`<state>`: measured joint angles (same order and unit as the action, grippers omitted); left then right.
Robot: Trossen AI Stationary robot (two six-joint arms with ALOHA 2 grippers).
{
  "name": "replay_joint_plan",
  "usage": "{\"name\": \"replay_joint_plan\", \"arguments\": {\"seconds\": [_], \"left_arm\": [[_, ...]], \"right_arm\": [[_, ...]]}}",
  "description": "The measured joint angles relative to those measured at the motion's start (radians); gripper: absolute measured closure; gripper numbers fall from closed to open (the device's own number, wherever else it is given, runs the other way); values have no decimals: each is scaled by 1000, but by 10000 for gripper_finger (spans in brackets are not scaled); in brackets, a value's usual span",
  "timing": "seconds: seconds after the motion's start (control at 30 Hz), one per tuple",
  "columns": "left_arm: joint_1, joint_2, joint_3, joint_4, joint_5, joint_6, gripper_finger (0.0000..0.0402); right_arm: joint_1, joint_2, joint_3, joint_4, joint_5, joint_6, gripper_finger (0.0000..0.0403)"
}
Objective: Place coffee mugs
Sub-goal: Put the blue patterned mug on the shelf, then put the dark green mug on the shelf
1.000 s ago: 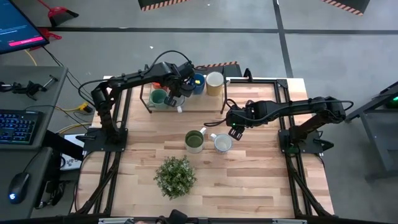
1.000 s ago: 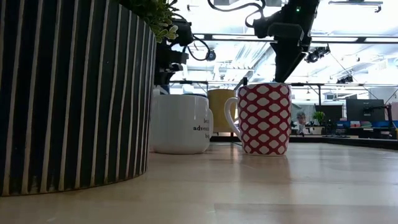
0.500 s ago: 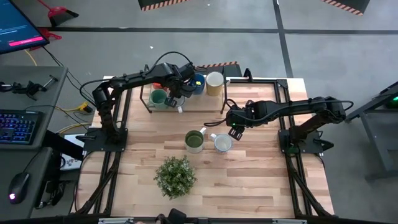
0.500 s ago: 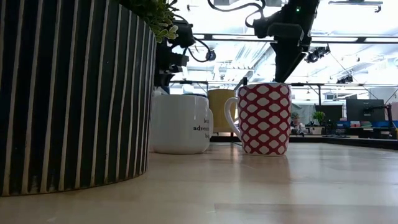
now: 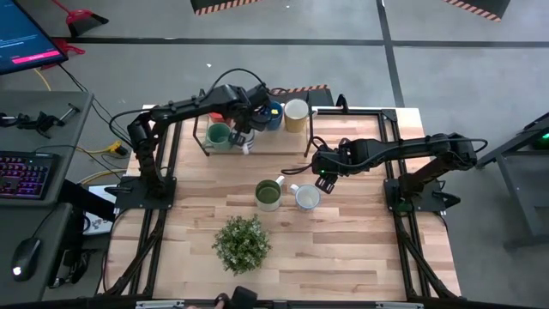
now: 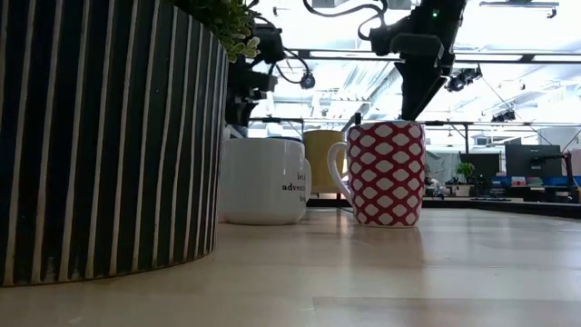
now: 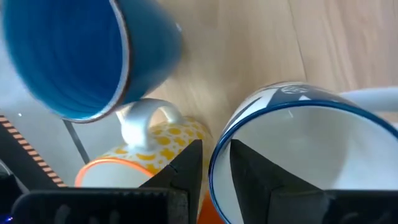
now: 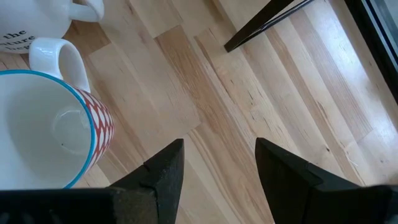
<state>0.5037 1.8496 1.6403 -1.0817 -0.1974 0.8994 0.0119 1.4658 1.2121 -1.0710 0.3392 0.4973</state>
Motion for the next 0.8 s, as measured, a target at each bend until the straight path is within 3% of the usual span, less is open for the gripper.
{"name": "replay_joint_plan", "arguments": {"seconds": [0.5,0.7,0.8], "left_arm": [[-2,0,132,-149,-34,-60,328],[-27,-36,243,-371,-16,-226,328],[-39,-104,253,-484,64,-382,327]], "right_arm": [[0,0,0,2,-2,-1,226],[0,0,0,7,1,-40,226],[-1,0,0,8,21,-79,226]]}}
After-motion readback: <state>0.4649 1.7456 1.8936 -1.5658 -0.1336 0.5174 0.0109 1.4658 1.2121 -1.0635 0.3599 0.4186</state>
